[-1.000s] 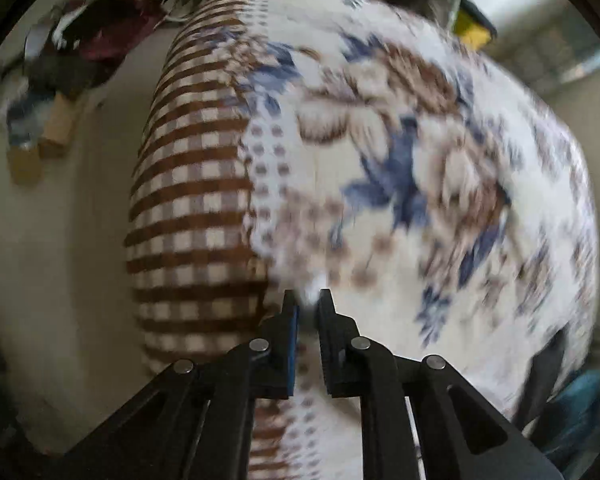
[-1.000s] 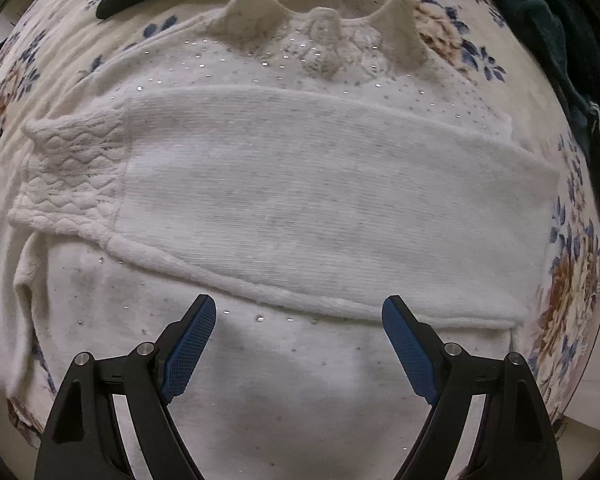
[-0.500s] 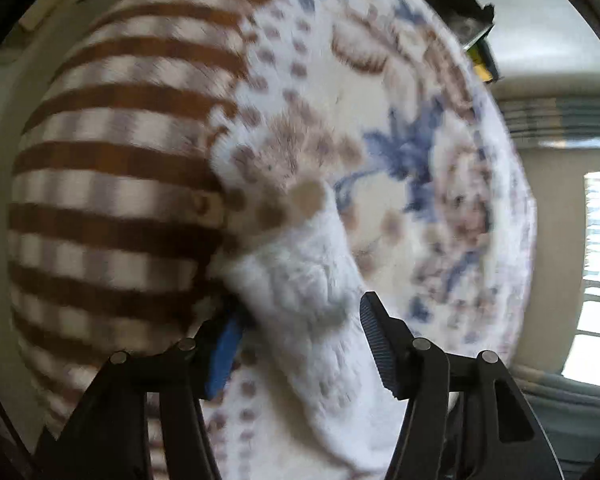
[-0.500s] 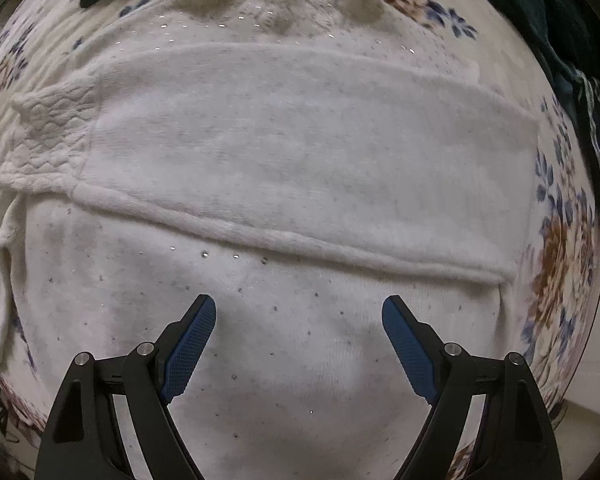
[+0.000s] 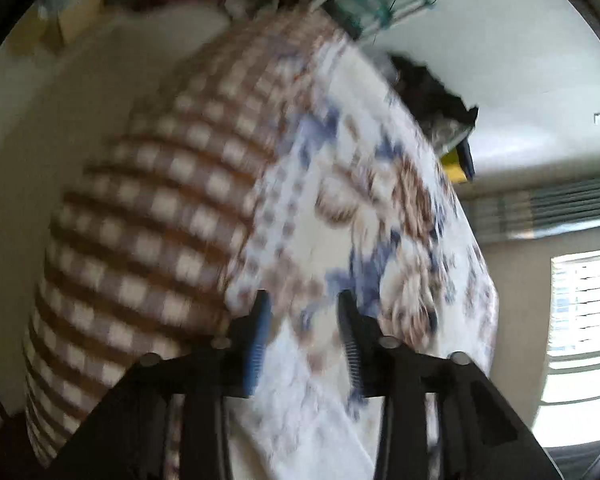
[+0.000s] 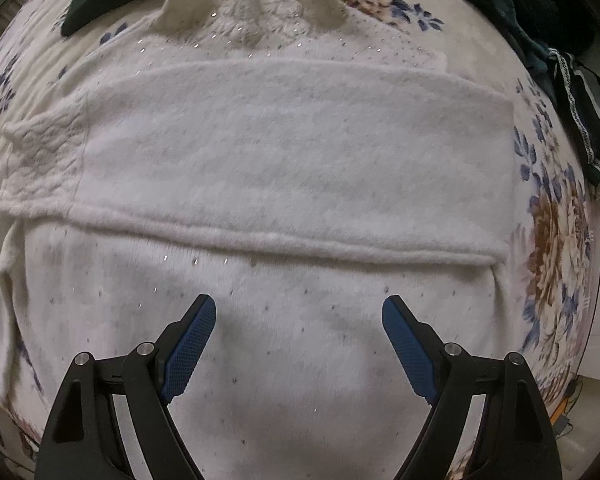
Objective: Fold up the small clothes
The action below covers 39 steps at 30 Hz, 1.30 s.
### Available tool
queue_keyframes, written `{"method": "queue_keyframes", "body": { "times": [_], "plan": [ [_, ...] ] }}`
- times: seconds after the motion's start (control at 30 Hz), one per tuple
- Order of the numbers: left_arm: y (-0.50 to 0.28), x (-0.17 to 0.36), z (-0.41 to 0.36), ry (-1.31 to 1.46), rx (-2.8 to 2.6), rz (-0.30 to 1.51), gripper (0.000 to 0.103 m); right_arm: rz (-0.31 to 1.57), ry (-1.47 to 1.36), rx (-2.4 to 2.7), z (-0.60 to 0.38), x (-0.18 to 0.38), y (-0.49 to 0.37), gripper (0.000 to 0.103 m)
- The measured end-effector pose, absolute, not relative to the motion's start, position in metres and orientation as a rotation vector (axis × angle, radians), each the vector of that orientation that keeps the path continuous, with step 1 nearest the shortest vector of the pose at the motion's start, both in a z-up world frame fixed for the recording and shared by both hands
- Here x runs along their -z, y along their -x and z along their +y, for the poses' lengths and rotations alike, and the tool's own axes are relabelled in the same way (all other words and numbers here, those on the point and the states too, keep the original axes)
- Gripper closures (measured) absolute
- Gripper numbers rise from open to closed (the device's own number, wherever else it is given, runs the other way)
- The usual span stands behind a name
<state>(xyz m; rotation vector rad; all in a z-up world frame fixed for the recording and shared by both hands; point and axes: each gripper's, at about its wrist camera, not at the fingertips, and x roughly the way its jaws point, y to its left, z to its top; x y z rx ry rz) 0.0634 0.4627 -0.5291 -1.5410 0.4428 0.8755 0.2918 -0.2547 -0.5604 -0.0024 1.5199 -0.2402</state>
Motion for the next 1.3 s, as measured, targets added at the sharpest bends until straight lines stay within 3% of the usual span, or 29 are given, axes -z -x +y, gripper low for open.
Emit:
{"method": "queue_keyframes", "body": {
  "times": [0.03, 0.07, 0.27, 0.43, 0.53, 0.73, 0.83, 0.9, 0.97, 1.0, 1.17, 1.3],
  "plan": [
    [-0.062, 0.533, 0.456, 1.558, -0.854, 0.47, 0.048, 1.523, 0.006, 0.235, -0.252, 0.56, -0.29, 0.016],
    [-0.06, 0.539, 0.445, 1.579, -0.829, 0.503, 0.042, 1.526, 0.005, 0.233, -0.249, 0.56, -0.288, 0.016],
    [-0.079, 0.591, 0.361, 1.769, -0.688, 0.511, 0.042, 1.554, -0.013, 0.236, -0.249, 0.568, -0.278, 0.016],
    [-0.116, 0.583, 0.364, 1.718, -0.705, 0.481, 0.045, 1.555, 0.026, 0.212, -0.234, 0.566, -0.281, 0.016],
    [-0.134, 0.564, 0.388, 1.653, -0.677, 0.445, 0.094, 1.549, 0.049, 0.207, -0.227, 0.564, -0.284, 0.016],
    [-0.12, 0.525, 0.431, 1.45, -0.763, 0.454, 0.092, 1.563, 0.041, 0.22, -0.214, 0.562, -0.292, 0.016],
    [-0.093, 0.531, 0.427, 1.456, -0.829, 0.477, 0.088, 1.554, 0.043, 0.218, -0.216, 0.561, -0.294, 0.016],
    [-0.08, 0.544, 0.418, 1.527, -0.8, 0.498, 0.076, 1.554, 0.039, 0.22, -0.212, 0.561, -0.296, 0.016],
    [-0.072, 0.555, 0.408, 1.584, -0.793, 0.482, 0.048, 1.557, 0.028, 0.22, -0.212, 0.561, -0.299, 0.016],
    [-0.071, 0.561, 0.402, 1.607, -0.789, 0.459, 0.041, 1.558, 0.025, 0.22, -0.213, 0.562, -0.301, 0.016],
    [-0.071, 0.589, 0.404, 1.728, -0.841, 0.325, 0.04, 1.556, 0.029, 0.211, -0.203, 0.56, -0.311, 0.016],
    [-0.095, 0.572, 0.413, 1.631, -0.897, 0.347, 0.042, 1.538, 0.132, 0.274, -0.191, 0.558, -0.314, 0.016]
  ]
}}
